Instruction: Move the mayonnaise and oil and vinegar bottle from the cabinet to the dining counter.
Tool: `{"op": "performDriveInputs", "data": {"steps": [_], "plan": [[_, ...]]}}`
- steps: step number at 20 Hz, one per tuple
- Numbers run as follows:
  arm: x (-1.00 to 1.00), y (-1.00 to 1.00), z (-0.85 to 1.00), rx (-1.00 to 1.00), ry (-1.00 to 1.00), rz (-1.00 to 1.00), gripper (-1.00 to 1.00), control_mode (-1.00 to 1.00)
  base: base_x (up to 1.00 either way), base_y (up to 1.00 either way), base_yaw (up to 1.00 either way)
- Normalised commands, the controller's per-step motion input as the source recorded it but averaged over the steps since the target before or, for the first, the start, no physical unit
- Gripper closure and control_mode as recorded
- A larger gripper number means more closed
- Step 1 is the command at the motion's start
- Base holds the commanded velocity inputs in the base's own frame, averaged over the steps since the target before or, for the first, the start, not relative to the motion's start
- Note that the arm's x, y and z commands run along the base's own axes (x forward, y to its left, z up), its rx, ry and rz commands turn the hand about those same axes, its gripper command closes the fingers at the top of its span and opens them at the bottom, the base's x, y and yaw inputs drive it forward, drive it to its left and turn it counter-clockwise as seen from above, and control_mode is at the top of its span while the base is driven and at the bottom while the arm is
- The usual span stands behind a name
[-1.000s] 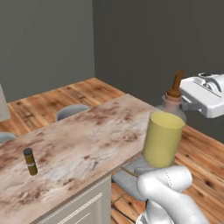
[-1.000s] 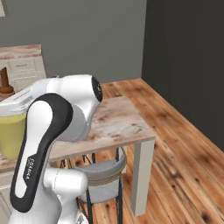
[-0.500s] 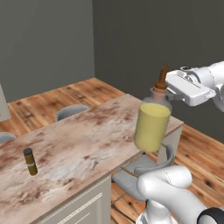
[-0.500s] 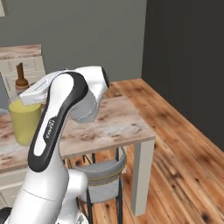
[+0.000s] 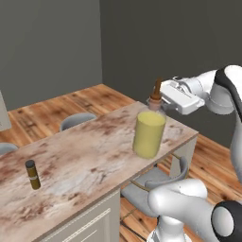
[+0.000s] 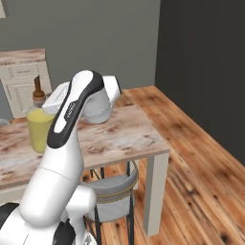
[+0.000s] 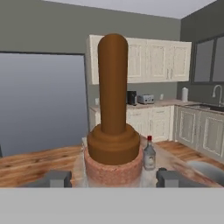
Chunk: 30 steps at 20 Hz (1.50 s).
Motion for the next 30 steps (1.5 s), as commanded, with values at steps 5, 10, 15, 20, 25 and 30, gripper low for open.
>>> {"op": "performDriveInputs", "data": {"steps": [5, 10, 15, 20, 25, 30], "plan": [[0.31, 0.0, -0.31, 0.0, 0.0, 0.06, 1.0, -1.0, 0.0, 0.0, 0.0], [0.41, 0.28, -0.2, -0.02, 0.0, -0.02, 1.0, -1.0, 0.0, 0.0, 0.0], [0.47, 0.41, -0.18, -0.09, 0.0, -0.12, 1.0, -1.0, 0.0, 0.0, 0.0], [0.4, 0.25, -0.2, -0.12, -0.04, -0.17, 1.0, -1.0, 0.0, 0.0, 0.0], [0.39, 0.11, -0.16, -0.06, -0.17, -0.1, 1.0, -1.0, 0.0, 0.0, 0.0], [0.36, 0.04, -0.12, 0.0, -0.13, -0.06, 1.0, -1.0, 0.0, 0.0, 0.0]]}}
